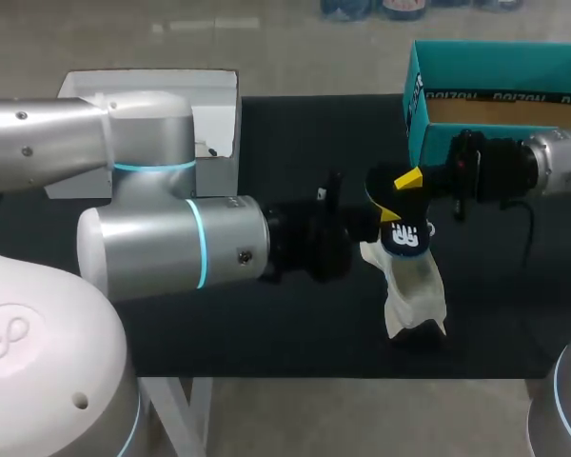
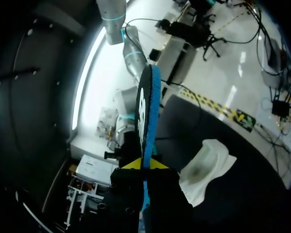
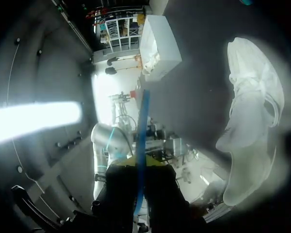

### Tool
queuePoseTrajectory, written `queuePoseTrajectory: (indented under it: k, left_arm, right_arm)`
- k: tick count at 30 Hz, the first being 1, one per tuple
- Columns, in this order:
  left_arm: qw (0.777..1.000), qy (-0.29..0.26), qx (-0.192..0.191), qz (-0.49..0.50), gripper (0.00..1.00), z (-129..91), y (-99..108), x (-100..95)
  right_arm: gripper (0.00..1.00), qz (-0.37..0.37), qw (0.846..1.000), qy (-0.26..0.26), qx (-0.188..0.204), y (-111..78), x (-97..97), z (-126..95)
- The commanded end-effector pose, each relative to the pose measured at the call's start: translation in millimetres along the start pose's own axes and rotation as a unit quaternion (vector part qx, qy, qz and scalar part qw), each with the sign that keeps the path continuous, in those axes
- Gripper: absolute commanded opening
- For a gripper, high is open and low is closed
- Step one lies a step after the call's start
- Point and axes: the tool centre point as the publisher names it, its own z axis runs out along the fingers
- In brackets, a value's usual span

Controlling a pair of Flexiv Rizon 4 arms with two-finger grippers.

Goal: Take the shoe out of the shoebox, open the shoe tongue, remove and reinsert the insole, then place the shoe into the shoebox

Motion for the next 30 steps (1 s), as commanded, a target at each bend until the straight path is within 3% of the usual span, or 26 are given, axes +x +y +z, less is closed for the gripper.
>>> queuePoseTrajectory:
  k: [1, 2, 8, 21, 23, 30]
  left_arm:
    - [1.0, -0.005, -0.001, -0.001, 0.8, 0, -2, 3.6]
    - [1.0, -0.005, -0.001, -0.001, 1.0, 0, -3, 3.5]
    - [1.0, -0.003, -0.009, -0.023, 1.0, -13, -2, 7.9]
    - [0.995, -0.006, -0.032, -0.099, 1.0, -83, -2, 49.3]
    - [0.992, -0.013, -0.051, -0.114, 1.0, -93, -1, 52.0]
    - [0.992, -0.013, -0.051, -0.114, 1.0, -93, -1, 52.0]
  right_arm:
    - [0.0, 0.0, 1.0, -0.001, -0.002, -0.5, -0.1, 0]
    - [0.0, 0.0, 1.0, -0.001, -0.002, -0.5, -0.1, 0]
    - [0.0, 0.0, 1.0, -0.001, -0.002, -0.5, -0.1, 0]
    - [0.0, 0.0, 1.0, -0.001, -0.002, -0.5, -0.1, 0]
    - [0.0, 0.0, 1.0, -0.001, -0.002, -0.5, -0.1, 0]
    - [0.0, 0.0, 1.0, -0.001, -0.002, -0.5, -0.1, 0]
